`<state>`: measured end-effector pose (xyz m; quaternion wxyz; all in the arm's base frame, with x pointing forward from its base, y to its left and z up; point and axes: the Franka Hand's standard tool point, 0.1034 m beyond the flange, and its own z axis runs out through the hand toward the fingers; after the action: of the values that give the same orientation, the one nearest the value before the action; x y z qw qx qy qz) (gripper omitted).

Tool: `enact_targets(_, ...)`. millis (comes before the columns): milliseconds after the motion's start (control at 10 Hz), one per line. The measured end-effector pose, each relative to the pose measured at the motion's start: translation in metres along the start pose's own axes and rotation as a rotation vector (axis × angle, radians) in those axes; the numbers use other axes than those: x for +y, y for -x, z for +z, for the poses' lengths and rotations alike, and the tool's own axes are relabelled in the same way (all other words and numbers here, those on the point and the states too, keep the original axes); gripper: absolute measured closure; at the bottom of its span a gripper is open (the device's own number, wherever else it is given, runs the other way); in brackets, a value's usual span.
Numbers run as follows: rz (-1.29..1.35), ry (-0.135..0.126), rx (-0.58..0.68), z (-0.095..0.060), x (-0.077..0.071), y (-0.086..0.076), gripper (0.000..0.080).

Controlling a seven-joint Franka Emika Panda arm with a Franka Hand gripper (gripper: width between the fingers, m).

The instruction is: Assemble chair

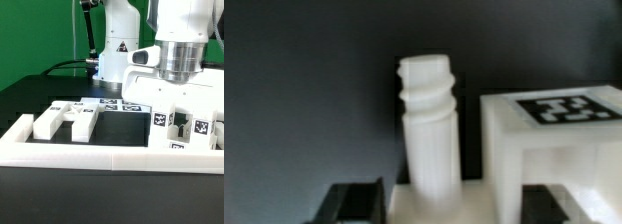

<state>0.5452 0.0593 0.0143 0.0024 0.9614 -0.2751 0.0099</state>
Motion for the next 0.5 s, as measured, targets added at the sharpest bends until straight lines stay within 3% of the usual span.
enact_targets(300,-0.008,-0.001,0.000,-0.001,0.001,-0.001,0.0469)
enact_targets(500,-0.045,-0.007,-0.008,-0.016,0.008,-0.008,0.0469)
